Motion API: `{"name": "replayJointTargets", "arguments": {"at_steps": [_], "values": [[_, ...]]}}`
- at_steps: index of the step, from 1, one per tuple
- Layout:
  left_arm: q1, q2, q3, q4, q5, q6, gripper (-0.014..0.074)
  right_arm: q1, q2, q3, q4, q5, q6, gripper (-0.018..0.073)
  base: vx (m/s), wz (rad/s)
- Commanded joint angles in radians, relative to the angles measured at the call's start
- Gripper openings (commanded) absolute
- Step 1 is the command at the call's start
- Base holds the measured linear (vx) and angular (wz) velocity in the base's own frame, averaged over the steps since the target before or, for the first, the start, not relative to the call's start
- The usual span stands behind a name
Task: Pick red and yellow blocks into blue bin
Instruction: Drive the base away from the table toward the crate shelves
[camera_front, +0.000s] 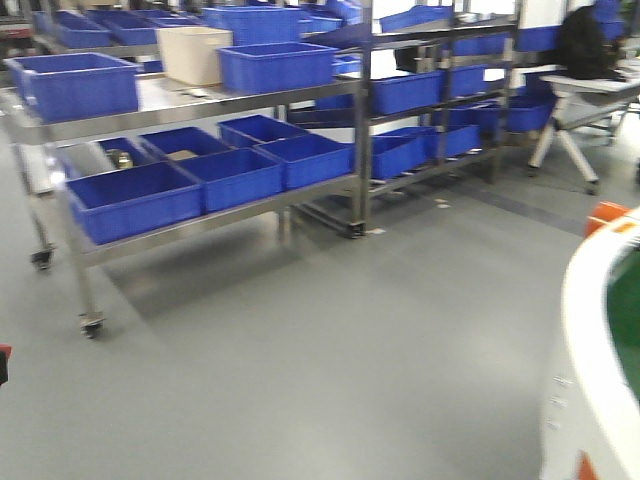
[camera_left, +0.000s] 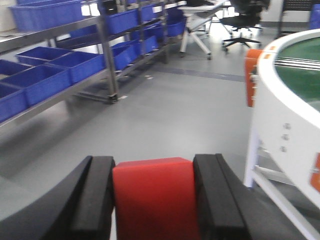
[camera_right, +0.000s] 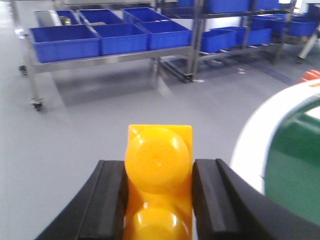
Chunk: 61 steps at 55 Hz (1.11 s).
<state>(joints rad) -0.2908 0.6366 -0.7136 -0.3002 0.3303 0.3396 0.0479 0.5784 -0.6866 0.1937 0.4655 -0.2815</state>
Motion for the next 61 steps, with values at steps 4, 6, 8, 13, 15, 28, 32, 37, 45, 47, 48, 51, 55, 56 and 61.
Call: {"name": "replayJointTargets", "arguments": {"at_steps": [4,6,8,13,15,28,32,37,45,47,48,51,55,56,61], "values": [[-0.006,-0.004,-0.029,-0.009,-0.082,-0.01,0.0002,0.001,0.001,-0.031,-0.002,-0.075,-0.003,-0.001,0.19,0.6],[-0.006,-0.004,-0.029,-0.009,-0.082,-0.01,0.0002,0.001,0.001,-0.031,-0.002,-0.075,-0.003,-0.001,0.2,0.59],[-0.006,-0.004,-0.029,-0.009,-0.082,-0.01,0.0002,0.001,0.001,-0.031,-0.002,-0.075,-0.003,-0.001,0.22,0.59],[-0.006,-0.004,-0.029,-0.009,-0.082,-0.01,0.0002,0.001,0.001,-0.031,-0.002,-0.075,-0.003,-0.001,0.23,0.56],[-0.006,-0.004,-0.029,-0.009,-0.082,-0.01,0.0002,0.001,0.001,-0.031,-0.002,-0.075,-0.003,-0.001,0.25,0.54],[-0.006,-0.004,-0.029,-0.009,-0.082,-0.01,0.0002,0.001,0.001,-0.031,-0.002,-0.075,-0.003,-0.001,0.26,0.45],[-0.006,-0.004,-0.029,-0.009,-0.082,-0.01,0.0002,0.001,0.001,-0.031,-0.002,-0.075,-0.003,-0.001,0.28,0.38],[-0.006,-0.004,-0.029,-0.009,-0.082,-0.01,0.0002,0.001,0.001,-0.031,-0.002,-0.075,-0.003,-0.001,0.3,0.31],[-0.006,-0.004,-0.029,-0.009,-0.082,-0.01,0.0002,0.001,0.001,-0.031,-0.002,-0.075,-0.003,-0.001,0.33,0.23],[-0.006,-0.004,-0.029,-0.009,-0.082,-0.01,0.0002,0.001,0.001,-0.031,-0.002,-0.075,-0.003,-0.001,0.35,0.18],[-0.006,-0.004,-0.029,-0.009,-0.082,-0.01,0.0002,0.001,0.001,-0.031,-0.002,-0.075,-0.003,-0.001,0.36,0.15],[-0.006,-0.004,-0.029,-0.009,-0.082,-0.01,0.0002,0.001,0.001,-0.031,-0.002,-0.075,-0.003,-0.001,0.37,0.14],[-0.006,-0.004,-0.029,-0.009,-0.082,-0.01,0.0002,0.001,0.001,-0.031,-0.002,-0.075,-0.003,-0.001,0.38,0.1],[-0.006,-0.004,-0.029,-0.009,-0.082,-0.01,0.0002,0.001,0.001,-0.031,-0.002,-0.075,-0.003,-0.001,0.39,0.08],[-0.006,-0.004,-0.029,-0.009,-0.082,-0.01,0.0002,0.001,0.001,-0.031,-0.002,-0.075,-0.003,-0.001,0.4,0.04]]}}
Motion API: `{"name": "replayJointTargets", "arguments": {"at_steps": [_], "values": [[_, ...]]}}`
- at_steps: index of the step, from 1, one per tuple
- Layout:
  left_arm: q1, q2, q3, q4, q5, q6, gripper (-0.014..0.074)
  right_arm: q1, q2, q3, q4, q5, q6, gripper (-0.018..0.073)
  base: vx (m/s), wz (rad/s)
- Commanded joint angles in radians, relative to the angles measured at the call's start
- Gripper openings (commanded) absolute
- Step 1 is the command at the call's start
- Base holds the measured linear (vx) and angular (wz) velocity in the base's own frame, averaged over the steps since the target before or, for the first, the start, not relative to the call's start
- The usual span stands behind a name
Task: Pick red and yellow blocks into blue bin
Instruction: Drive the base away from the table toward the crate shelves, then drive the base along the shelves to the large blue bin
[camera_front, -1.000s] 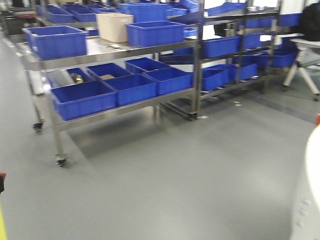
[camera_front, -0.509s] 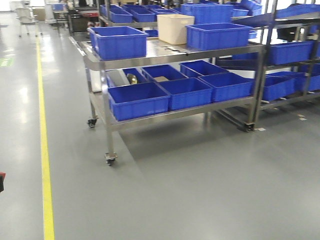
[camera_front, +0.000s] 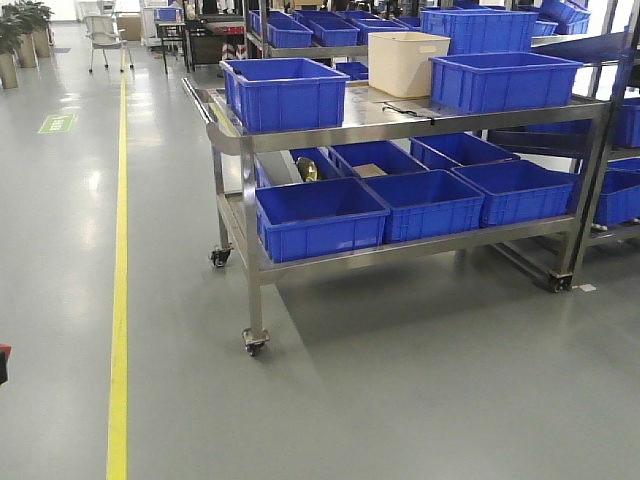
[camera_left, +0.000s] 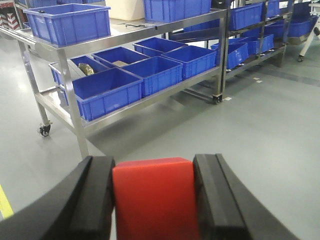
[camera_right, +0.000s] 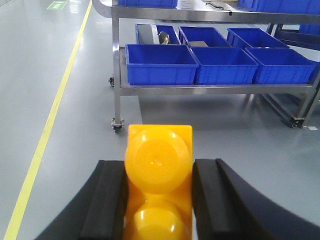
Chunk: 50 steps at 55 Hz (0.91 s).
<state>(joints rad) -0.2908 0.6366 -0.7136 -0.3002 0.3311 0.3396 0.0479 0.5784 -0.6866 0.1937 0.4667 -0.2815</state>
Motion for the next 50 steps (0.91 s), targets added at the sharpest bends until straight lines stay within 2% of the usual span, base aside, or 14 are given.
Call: {"name": "replayJointTargets", "arguments": {"at_steps": [1,16,50], "values": [[-0.006,-0.004,-0.029,-0.009,-0.083,-0.01,0.0002,0.001,0.001,-0.031,-0.002,-0.077,-0.003,-0.001,0.42,-0.01],[-0.006,-0.007,-0.029,-0.009,-0.083,-0.01,0.0002,0.002,0.001,-0.031,-0.002,-0.08,-0.003,-0.001,0.46,-0.18],[-0.006,-0.007,-0.029,-0.009,-0.085,-0.01,0.0002,0.001,0.001,-0.031,-0.002,-0.078,-0.003,-0.001,0.52,-0.49]]}}
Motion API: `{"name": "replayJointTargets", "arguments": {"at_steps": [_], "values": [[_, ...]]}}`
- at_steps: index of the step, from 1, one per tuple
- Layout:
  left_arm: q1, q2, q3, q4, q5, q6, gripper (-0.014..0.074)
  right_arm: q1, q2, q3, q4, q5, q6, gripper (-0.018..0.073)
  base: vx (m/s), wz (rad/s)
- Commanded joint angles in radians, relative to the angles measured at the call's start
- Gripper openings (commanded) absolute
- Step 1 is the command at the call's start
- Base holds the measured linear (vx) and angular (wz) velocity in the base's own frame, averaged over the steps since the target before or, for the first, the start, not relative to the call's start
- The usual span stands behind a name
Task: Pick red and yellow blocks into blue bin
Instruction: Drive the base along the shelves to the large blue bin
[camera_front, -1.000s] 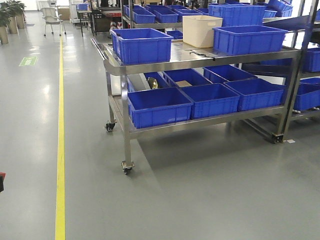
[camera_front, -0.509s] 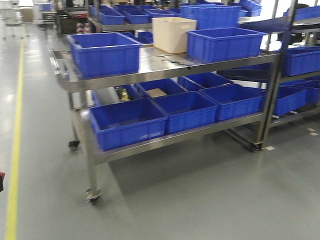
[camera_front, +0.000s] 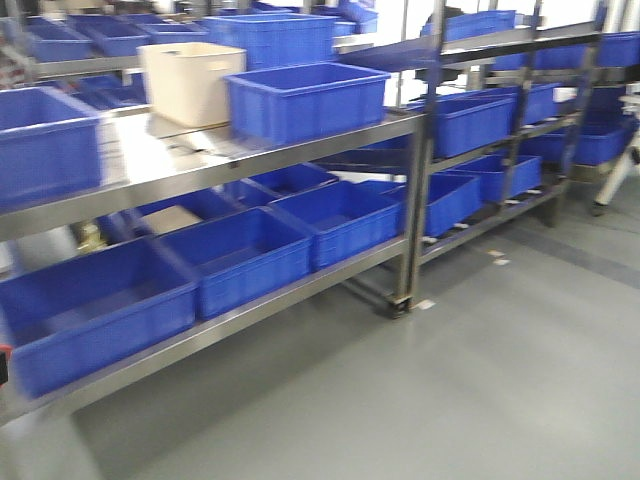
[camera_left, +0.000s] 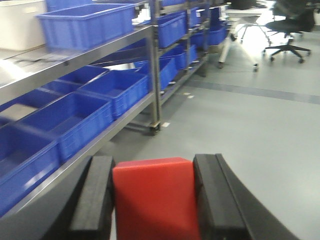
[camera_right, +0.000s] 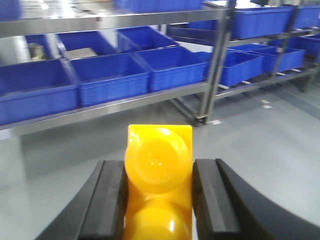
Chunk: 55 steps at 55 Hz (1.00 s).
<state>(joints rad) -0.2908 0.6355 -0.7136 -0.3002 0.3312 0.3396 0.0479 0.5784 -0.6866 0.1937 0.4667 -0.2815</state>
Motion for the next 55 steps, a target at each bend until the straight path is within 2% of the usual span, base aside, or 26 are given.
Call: {"name": "replayJointTargets", "arguments": {"at_steps": [1,55], "values": [[-0.006,-0.005,-0.029,-0.009,-0.085,-0.01,0.0002,0.001,0.001,-0.031,-0.002,-0.078,-0.003,-0.001,0.54,-0.44],[-0.006,-0.005,-0.029,-0.009,-0.087,-0.01,0.0002,0.001,0.001,-0.031,-0.002,-0.076,-0.003,-0.001,0.54,-0.43]]}}
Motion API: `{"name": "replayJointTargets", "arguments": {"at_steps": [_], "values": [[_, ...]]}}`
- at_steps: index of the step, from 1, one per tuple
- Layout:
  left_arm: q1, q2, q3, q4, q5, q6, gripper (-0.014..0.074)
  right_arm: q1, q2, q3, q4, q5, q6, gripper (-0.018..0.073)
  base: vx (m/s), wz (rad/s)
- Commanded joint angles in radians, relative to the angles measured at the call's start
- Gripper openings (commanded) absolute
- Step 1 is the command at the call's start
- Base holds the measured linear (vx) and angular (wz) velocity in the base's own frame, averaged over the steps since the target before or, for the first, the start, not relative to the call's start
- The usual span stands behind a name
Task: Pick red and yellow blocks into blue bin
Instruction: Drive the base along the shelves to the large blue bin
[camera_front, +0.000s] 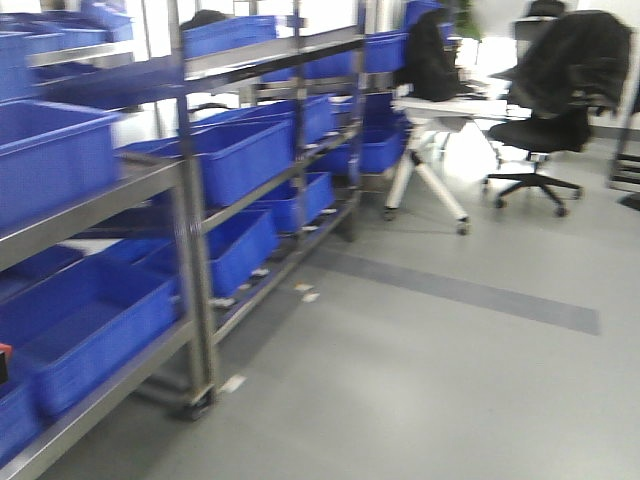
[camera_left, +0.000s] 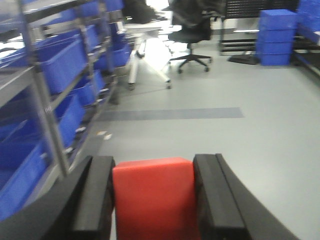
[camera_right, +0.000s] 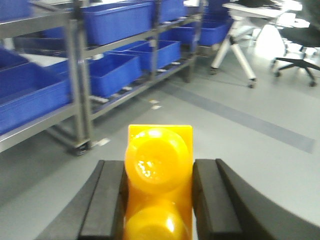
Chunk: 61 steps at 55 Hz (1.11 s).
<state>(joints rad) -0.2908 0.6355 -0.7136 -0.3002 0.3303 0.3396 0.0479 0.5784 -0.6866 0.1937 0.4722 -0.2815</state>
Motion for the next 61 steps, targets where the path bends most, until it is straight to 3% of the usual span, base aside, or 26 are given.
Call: {"name": "replayJointTargets", "arguments": {"at_steps": [1,28,61], "values": [[-0.006,-0.005,-0.029,-0.009,-0.086,-0.01,0.0002,0.001,0.001,-0.031,-0.002,-0.081,-0.003,-0.001,0.57,-0.52],[-0.006,-0.005,-0.029,-0.009,-0.085,-0.01,0.0002,0.001,0.001,-0.031,-0.002,-0.081,-0.003,-0.001,0.58,-0.28],[-0.006,-0.005,-0.029,-0.009,-0.085,-0.01,0.0002,0.001,0.001,-0.031,-0.002,-0.083,-0.003,-0.001,0.57,0.26]]}}
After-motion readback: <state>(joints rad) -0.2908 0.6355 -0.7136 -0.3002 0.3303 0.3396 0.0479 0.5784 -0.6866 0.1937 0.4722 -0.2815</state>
